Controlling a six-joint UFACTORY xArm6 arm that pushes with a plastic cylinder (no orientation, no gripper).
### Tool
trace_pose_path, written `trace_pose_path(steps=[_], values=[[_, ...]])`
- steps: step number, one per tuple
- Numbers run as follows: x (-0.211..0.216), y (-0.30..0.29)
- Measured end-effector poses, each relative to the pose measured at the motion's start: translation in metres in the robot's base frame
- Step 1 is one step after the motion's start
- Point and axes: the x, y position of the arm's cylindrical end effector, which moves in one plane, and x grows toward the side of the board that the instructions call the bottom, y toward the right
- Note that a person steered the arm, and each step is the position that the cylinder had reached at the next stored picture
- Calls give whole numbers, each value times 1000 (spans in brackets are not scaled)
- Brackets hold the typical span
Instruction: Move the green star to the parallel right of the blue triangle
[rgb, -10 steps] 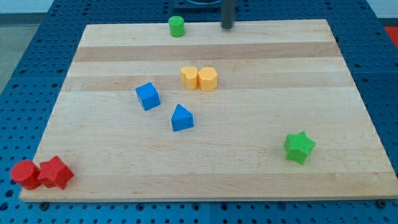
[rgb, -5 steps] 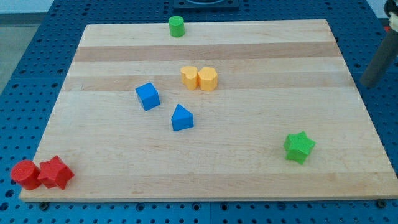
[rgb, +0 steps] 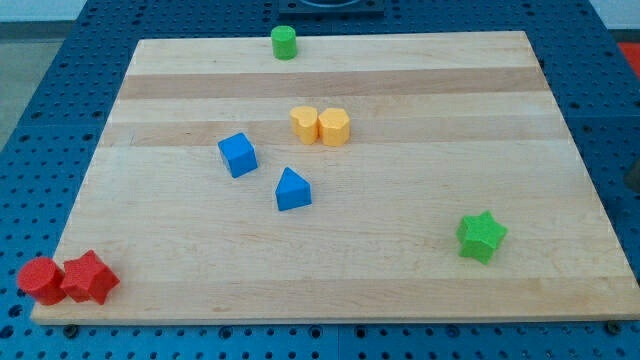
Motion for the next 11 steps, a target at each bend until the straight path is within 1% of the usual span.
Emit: trace_pose_path(steps=[1,3,4,5,6,7,8,9,10,11], values=[[9,0],[54,-1],[107,-9],[125,-57],[108,-117],[70,-168],[35,-195],[38,-168],[65,-149],[102,-165]])
